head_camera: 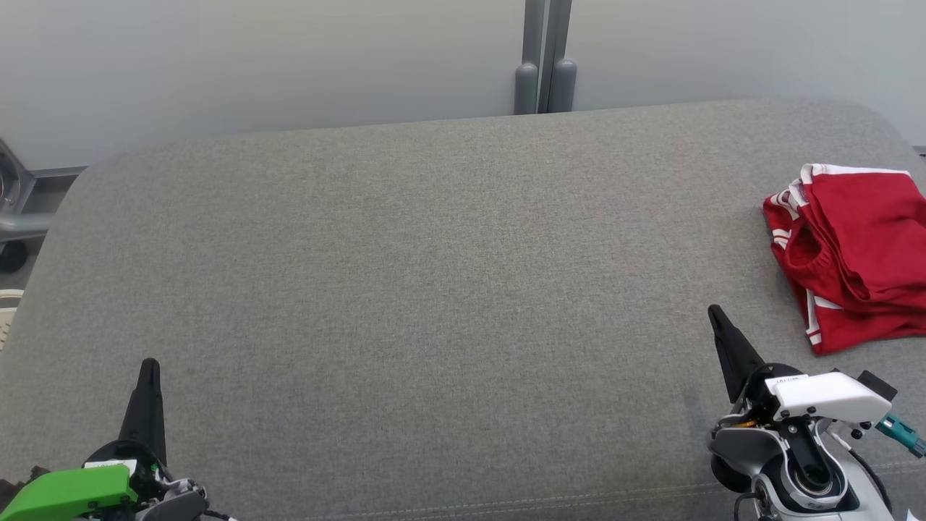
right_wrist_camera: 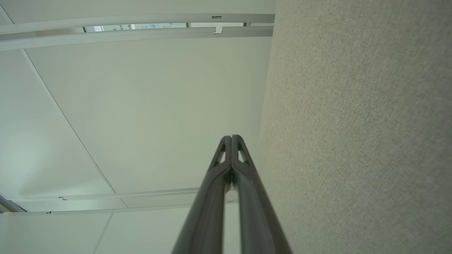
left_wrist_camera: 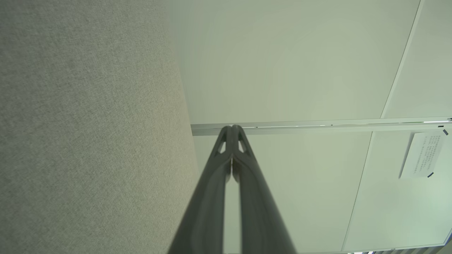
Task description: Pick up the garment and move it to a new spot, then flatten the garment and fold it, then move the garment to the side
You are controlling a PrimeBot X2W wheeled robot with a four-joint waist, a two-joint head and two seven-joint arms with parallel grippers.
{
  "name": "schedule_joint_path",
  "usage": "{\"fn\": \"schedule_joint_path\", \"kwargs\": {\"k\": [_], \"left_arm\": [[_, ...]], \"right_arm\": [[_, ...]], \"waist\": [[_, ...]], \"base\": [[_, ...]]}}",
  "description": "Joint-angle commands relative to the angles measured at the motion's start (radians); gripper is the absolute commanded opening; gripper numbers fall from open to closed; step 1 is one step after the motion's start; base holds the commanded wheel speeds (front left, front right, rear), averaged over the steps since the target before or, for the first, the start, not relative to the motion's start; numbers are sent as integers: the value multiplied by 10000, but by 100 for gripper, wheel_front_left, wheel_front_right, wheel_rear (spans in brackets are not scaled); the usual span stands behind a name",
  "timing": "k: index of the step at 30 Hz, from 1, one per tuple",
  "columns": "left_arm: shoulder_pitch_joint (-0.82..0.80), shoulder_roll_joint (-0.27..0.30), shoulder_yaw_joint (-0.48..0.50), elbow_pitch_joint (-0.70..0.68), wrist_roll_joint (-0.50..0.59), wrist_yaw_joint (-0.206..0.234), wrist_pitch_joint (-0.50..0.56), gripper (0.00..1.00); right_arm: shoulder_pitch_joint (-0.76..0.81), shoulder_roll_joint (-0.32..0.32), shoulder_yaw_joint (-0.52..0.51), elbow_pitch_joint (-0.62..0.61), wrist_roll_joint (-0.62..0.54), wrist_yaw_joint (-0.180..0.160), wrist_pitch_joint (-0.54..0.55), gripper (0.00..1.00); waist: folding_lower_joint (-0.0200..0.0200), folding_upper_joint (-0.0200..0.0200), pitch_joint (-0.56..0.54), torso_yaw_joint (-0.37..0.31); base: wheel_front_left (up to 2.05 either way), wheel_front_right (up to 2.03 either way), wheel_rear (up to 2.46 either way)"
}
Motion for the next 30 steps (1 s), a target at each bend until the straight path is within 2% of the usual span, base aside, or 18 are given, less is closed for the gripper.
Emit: {"fn": "schedule_joint_path", "kwargs": {"k": [1,30], "left_arm": [[-112,-4,32,-17,5,-25,11,0],[-118,-20,51,-16,34,-21,26,0]], "right_arm": [[-78,8,-34,-21,-42,4,28,0],[-79,29,-73,-17,-91,4,53,0]], "waist": [[0,0,0,0],[0,0,0,0]], "base": [[0,0,0],[0,0,0]]}}
